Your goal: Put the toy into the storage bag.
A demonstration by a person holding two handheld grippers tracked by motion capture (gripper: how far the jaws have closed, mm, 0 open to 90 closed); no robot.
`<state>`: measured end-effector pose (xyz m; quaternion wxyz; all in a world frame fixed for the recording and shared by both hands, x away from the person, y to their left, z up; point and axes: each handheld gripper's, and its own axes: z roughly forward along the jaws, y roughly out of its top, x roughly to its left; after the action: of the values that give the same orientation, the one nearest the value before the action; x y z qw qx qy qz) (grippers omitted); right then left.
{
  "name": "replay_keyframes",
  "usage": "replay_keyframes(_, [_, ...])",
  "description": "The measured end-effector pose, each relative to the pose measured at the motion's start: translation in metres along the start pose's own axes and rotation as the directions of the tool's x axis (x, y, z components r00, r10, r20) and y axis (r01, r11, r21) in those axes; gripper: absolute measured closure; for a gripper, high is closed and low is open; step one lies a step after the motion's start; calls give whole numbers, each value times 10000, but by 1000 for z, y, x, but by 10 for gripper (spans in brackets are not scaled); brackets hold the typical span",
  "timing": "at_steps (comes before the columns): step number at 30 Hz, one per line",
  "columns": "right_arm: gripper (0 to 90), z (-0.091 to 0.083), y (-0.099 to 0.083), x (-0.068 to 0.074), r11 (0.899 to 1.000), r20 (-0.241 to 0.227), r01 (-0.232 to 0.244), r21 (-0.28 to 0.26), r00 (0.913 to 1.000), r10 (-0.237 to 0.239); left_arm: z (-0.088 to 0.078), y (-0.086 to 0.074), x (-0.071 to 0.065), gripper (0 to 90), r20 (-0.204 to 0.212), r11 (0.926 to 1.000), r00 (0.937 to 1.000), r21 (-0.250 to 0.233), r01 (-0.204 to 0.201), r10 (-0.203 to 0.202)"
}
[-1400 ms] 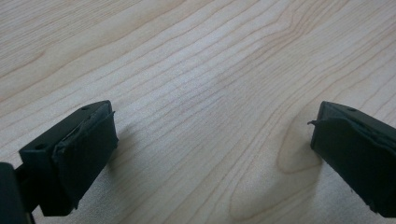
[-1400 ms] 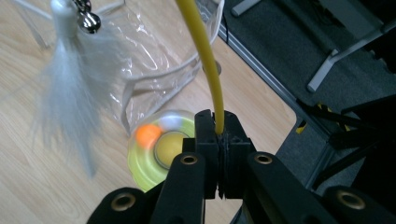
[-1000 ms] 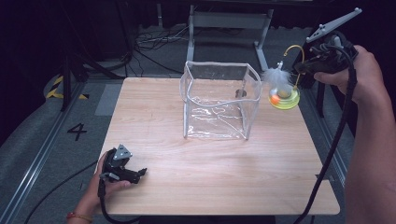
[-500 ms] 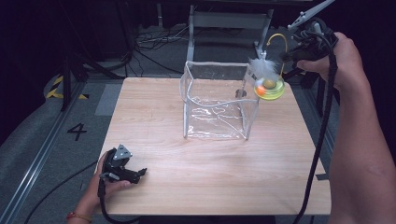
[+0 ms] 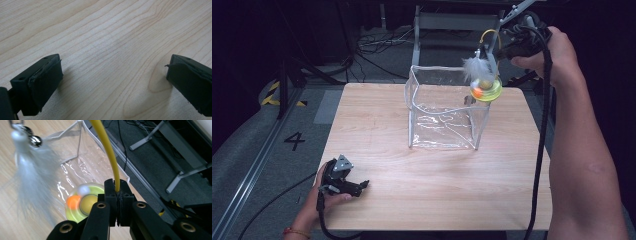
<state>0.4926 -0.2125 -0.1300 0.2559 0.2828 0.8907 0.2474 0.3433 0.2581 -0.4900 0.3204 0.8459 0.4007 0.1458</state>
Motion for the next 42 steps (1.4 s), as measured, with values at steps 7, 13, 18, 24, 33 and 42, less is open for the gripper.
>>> replay_keyframes(7, [887, 20, 11, 7, 10000, -165, 22, -86, 9999, -24, 0, 0, 0, 7, -6, 10000, 10000, 2, -11, 11])
replay_keyframes(13, [887, 52, 14, 17, 9999, -434, 96, 120, 9990, -91, 0, 0, 0, 7, 2, 10000, 10000, -5, 4, -4])
replay_keyframes(18, [886, 83, 9, 27, 9993, -786, 200, 317, 9968, -174, 0, 0, 0, 7, 27, 10000, 10000, 17, 2, -2])
replay_keyframes(24, [886, 108, -3, 36, 9985, -1172, 189, 505, 9930, -129, 0, 0, 0, 7, 9, 10000, 10000, 10, -28, 28])
replay_keyframes(33, [885, 136, -21, 46, 9937, -1526, 300, 1080, 9882, -132, 0, 0, 0, 7, 11, 10000, 10000, 12, -35, 35])
replay_keyframes(42, [883, 143, -34, 46, 9866, -1769, 260, 1609, 9842, 29, 0, 0, 0, 7, -3, 10000, 10000, 7, -16, 16])
